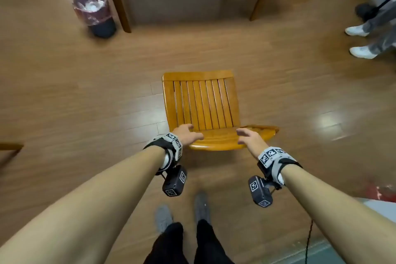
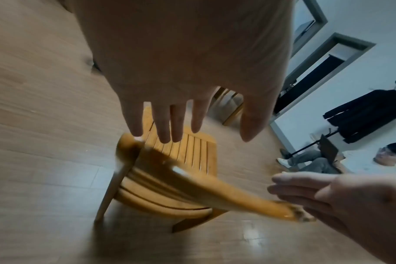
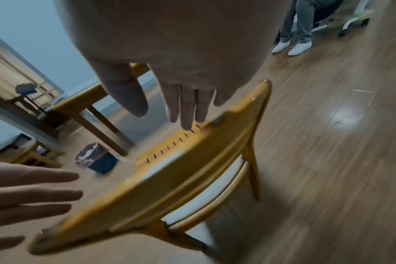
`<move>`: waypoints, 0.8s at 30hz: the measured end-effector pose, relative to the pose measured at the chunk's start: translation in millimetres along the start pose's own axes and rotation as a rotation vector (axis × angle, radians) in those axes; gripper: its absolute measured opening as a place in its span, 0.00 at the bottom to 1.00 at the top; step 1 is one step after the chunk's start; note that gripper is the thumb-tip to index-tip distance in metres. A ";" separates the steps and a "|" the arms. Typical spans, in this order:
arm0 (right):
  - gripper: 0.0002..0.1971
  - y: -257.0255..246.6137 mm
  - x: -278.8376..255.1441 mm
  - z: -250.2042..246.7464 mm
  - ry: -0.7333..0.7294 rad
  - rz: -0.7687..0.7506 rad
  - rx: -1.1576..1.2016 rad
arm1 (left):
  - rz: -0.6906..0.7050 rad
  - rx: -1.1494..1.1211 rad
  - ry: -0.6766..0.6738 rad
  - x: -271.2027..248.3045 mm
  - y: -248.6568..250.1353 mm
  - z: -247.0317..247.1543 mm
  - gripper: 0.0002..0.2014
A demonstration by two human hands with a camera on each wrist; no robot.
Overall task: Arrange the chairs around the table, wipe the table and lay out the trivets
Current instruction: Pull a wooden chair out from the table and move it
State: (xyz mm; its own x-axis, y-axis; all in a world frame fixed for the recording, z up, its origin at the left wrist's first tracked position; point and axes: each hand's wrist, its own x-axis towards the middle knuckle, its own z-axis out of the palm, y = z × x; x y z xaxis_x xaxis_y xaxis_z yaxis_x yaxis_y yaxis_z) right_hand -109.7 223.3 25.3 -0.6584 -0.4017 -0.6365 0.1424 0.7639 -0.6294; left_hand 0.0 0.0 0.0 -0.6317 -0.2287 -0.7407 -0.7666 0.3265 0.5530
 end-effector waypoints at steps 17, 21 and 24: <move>0.19 40.2 49.1 -6.1 0.076 -0.309 -1.018 | 0.203 1.006 0.169 21.7 3.7 40.8 0.09; 0.19 14.7 53.9 -20.1 0.139 -0.355 -1.014 | 0.187 1.079 0.118 20.0 38.1 11.8 0.09; 0.13 -15.3 69.0 -36.7 0.187 -0.411 -1.008 | 0.168 1.088 0.117 28.5 67.5 -21.1 0.07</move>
State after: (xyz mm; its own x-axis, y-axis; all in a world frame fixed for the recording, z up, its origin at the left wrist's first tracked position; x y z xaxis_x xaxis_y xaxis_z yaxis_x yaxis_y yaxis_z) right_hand -184.4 202.4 7.5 -0.6313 -0.7013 -0.3310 -0.7242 0.6858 -0.0717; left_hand -72.2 -3.9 24.2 -0.7694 -0.1723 -0.6151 -0.1953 0.9803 -0.0304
